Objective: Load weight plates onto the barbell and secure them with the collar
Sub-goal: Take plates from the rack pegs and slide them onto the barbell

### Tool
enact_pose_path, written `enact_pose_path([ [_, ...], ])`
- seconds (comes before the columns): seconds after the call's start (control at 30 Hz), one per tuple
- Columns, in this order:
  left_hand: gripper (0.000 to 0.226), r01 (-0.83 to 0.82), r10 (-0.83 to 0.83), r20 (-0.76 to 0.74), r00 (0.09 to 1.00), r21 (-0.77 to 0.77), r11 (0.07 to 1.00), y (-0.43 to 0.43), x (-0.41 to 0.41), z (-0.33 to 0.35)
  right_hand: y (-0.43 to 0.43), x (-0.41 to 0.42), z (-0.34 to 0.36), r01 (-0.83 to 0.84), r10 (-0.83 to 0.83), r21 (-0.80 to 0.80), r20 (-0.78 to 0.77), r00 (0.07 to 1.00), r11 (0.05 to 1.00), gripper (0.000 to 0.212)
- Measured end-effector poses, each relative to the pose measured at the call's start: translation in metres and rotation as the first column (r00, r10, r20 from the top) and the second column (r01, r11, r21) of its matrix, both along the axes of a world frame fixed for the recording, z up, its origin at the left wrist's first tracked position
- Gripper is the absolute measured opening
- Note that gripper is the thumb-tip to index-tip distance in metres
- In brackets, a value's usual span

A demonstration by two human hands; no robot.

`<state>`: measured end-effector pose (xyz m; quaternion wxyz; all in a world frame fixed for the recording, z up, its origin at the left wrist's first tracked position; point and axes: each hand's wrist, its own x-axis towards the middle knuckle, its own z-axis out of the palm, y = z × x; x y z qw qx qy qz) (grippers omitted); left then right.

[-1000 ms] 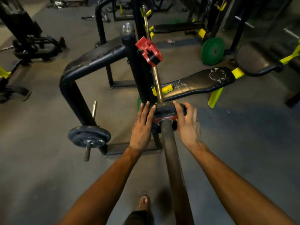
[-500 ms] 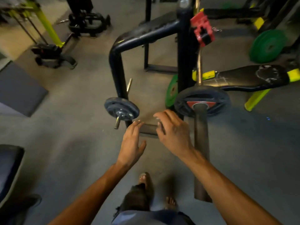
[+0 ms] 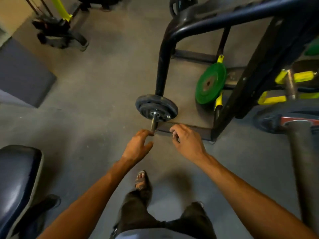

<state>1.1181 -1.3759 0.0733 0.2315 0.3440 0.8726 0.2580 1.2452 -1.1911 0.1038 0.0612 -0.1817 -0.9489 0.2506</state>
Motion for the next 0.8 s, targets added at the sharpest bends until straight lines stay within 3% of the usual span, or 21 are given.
enact_pose_path([
  [0.1, 0.035, 0.053, -0.049, 0.053, 0.997, -0.070, 0.996, -0.004, -0.045, -0.021, -0.008, -0.028, -0.034, 0.008, -0.007, -0.009, 0.162, 0.987, 1.000, 0.019],
  [0.23, 0.042, 0.098, -0.081, 0.113, 0.990, -0.154, 0.983, 0.003, -0.098, -0.064, -0.002, -0.061, -0.086, 0.099, -0.082, -0.071, 0.216, 0.973, 0.992, 0.024],
  [0.47, 0.067, -0.030, 0.031, 0.068, 0.997, -0.013, 0.999, 0.052, -0.190, -0.164, 0.059, -0.141, -0.205, 0.227, -0.203, -0.104, 0.203, 0.958, 0.968, 0.063],
  [0.6, 0.082, -0.098, 0.097, 0.091, 0.991, 0.002, 0.995, 0.082, -0.211, -0.195, 0.081, -0.163, -0.237, 0.256, -0.236, -0.125, 0.156, 0.959, 0.959, 0.067],
  [0.8, 0.068, -0.143, 0.143, 0.007, 0.990, -0.014, 0.990, 0.090, -0.222, -0.201, 0.070, -0.160, -0.258, 0.273, -0.263, -0.133, 0.090, 0.961, 0.953, 0.078],
])
